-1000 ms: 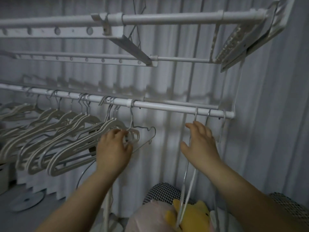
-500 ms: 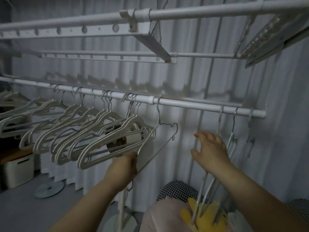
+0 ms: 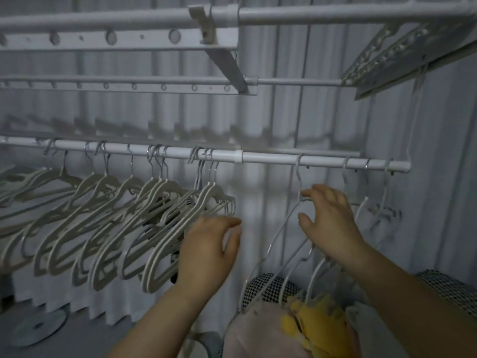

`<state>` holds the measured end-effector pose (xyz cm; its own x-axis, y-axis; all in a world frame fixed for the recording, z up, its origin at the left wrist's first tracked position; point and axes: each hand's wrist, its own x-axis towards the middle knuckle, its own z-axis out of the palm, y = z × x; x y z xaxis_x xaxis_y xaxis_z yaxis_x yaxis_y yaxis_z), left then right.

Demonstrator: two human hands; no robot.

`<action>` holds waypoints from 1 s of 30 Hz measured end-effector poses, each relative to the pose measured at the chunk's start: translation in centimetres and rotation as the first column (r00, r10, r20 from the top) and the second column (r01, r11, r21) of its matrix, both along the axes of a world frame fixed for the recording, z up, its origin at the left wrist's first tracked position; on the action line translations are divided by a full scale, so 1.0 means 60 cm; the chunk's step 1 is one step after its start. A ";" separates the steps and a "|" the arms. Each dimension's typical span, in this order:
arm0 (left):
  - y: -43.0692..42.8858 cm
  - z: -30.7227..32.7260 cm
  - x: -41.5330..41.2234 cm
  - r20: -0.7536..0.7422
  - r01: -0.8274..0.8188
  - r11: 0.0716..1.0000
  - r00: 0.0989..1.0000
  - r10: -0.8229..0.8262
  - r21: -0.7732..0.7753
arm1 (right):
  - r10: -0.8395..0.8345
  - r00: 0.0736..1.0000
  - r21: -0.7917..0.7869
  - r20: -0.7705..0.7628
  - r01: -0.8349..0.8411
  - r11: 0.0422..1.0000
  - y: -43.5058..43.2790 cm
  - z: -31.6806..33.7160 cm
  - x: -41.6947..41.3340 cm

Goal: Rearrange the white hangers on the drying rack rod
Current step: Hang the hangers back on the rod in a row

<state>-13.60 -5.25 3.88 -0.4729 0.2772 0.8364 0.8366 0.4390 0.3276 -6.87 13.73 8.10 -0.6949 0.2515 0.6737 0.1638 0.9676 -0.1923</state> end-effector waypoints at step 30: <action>-0.134 -0.015 -0.133 0.173 -0.195 0.933 0.951 0.255 -0.302 | -0.261 0.874 0.119 0.411 0.232 0.965 -0.071 -0.047 -0.080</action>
<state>-21.60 -13.29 2.95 -0.7038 0.3497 0.6184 0.6317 0.7062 0.3196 -11.65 9.49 5.27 -0.8370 0.4177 0.3535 0.4496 0.8932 0.0091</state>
